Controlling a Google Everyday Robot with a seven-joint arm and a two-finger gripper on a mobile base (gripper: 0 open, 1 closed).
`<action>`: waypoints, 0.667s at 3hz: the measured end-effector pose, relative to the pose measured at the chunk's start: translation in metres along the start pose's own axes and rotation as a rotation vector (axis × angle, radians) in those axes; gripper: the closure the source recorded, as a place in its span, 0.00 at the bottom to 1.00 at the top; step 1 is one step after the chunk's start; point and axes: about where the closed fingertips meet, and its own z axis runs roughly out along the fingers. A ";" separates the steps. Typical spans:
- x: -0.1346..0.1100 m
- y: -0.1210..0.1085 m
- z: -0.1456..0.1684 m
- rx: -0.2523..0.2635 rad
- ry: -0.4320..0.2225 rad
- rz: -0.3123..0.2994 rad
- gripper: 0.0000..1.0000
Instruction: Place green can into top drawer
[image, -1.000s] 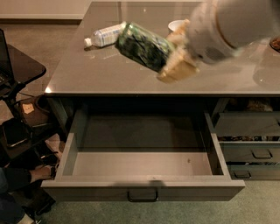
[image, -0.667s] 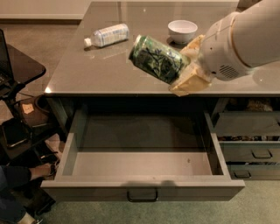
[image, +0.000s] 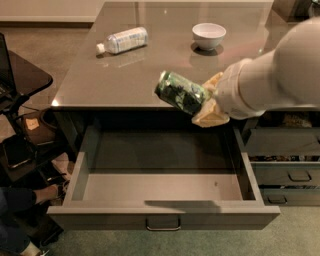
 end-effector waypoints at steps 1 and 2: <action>0.043 -0.003 0.024 0.093 0.092 0.006 1.00; 0.039 0.002 0.021 0.091 0.089 -0.001 1.00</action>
Offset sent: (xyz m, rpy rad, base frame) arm 0.0104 -0.0204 -0.0282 -0.0442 -0.0276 -0.0667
